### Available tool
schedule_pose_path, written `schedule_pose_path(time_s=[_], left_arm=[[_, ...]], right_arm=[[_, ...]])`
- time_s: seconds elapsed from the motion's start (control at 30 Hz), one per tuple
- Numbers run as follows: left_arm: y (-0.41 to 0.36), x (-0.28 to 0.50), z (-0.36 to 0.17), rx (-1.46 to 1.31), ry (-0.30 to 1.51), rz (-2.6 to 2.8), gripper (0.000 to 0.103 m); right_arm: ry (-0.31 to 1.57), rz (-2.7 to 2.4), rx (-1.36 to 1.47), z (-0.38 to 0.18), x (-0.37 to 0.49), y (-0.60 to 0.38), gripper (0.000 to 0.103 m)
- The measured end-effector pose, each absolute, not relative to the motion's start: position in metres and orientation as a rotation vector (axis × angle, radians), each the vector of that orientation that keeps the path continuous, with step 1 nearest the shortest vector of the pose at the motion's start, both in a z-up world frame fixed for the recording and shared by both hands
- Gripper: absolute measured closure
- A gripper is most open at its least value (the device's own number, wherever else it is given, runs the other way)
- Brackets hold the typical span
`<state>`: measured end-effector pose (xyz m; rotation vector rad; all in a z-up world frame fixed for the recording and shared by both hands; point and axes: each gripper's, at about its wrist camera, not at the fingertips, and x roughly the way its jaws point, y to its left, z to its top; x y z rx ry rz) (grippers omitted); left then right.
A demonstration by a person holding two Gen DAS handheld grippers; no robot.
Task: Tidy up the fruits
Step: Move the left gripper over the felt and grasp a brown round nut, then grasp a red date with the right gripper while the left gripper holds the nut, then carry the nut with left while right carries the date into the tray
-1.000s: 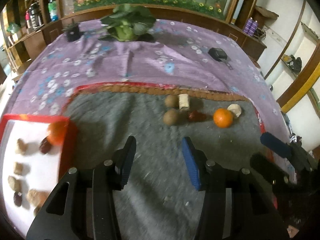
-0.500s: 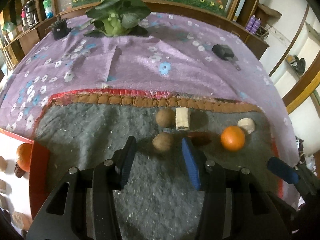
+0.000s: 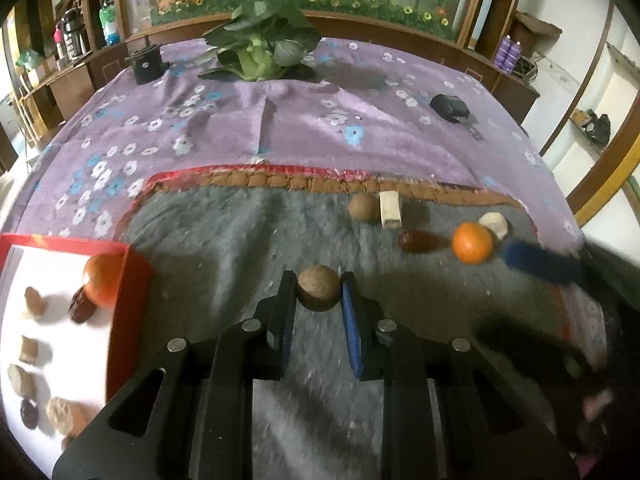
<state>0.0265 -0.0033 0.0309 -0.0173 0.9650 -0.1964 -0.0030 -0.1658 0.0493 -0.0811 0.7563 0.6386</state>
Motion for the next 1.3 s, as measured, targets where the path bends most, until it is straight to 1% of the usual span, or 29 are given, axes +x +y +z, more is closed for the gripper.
schedule_pose_path(time_s=[0.13, 0.17, 0.2, 0.33, 0.4, 0.43, 0.5, 0.53, 0.63, 0.93, 1.07, 1.3], left_arm=[[0.01, 0.017, 0.036, -0.048, 0.953, -0.184, 0.082], [0.012, 0.016, 0.038, -0.052, 0.949, -0.18, 0.082], [0.015, 0.014, 0.04, -0.054, 0.942, -0.177, 0.082], [0.019, 0.012, 0.043, -0.069, 0.93, -0.169, 0.082], [0.02, 0.013, 0.043, -0.077, 0.931, -0.169, 0.082], [0.021, 0.013, 0.042, -0.078, 0.931, -0.169, 0.082], [0.021, 0.014, 0.041, -0.08, 0.939, -0.173, 0.082], [0.021, 0.014, 0.04, -0.081, 0.942, -0.172, 0.082], [0.022, 0.012, 0.039, -0.082, 0.948, -0.171, 0.082], [0.037, -0.008, 0.048, -0.072, 0.92, -0.142, 0.082], [0.046, -0.023, 0.056, -0.053, 0.894, -0.114, 0.082], [0.068, -0.05, 0.061, -0.021, 0.856, -0.049, 0.082]], right_arm=[[0.793, 0.654, -0.259, 0.044, 0.026, -0.141, 0.052], [0.801, 0.656, -0.287, 0.042, 0.031, -0.138, 0.053], [0.809, 0.66, -0.33, 0.04, 0.036, -0.134, 0.055], [0.842, 0.663, -0.458, 0.03, 0.048, -0.127, 0.066], [0.873, 0.669, -0.499, 0.023, 0.053, -0.125, 0.069], [0.887, 0.681, -0.519, 0.019, 0.054, -0.123, 0.073], [0.898, 0.668, -0.566, 0.013, 0.055, -0.12, 0.075], [0.901, 0.654, -0.582, 0.01, 0.056, -0.12, 0.077], [0.91, 0.652, -0.526, 0.01, 0.059, -0.122, 0.085], [0.841, 0.668, -0.289, 0.035, 0.008, -0.124, 0.085], [0.797, 0.697, -0.132, 0.048, -0.017, -0.117, 0.085], [0.785, 0.73, 0.022, 0.053, -0.047, -0.094, 0.085]])
